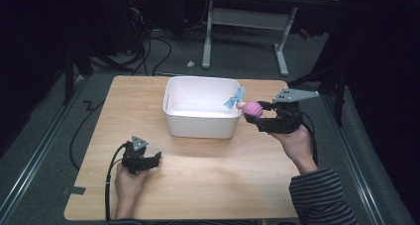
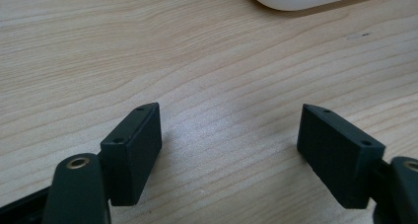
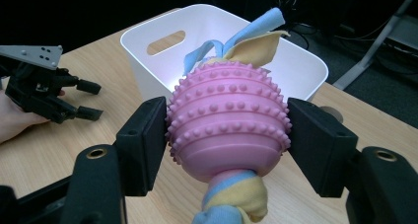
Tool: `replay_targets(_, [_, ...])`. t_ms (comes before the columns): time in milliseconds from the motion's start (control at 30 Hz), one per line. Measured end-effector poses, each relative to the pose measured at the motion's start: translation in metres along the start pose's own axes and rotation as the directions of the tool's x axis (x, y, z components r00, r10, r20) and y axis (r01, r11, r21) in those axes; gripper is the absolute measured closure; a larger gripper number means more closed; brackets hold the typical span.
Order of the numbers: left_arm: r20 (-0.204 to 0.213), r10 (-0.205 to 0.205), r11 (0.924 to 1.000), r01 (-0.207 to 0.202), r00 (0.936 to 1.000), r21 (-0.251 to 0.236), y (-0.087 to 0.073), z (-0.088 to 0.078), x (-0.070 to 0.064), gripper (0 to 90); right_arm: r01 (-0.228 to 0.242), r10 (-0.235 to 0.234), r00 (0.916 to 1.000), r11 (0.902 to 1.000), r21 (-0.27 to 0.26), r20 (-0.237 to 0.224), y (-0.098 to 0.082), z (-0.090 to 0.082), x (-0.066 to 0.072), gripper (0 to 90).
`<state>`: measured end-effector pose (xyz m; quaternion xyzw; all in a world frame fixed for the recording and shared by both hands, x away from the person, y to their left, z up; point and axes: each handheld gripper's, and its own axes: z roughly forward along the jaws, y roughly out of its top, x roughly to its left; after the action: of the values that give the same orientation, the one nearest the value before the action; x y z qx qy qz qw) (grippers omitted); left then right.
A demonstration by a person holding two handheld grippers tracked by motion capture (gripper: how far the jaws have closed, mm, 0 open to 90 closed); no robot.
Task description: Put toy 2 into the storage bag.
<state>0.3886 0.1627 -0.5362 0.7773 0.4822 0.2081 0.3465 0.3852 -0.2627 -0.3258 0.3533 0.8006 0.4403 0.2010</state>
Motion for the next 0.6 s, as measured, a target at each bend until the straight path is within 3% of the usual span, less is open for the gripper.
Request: replay_targets(600, [0.001, 0.0, 1.0, 0.0, 1.0, 0.0, 0.0, 0.0, 0.0, 25.4, -0.001, 0.001, 1.0, 0.9997, 0.023, 0.0, 0.023, 0.028, -0.006, 35.1])
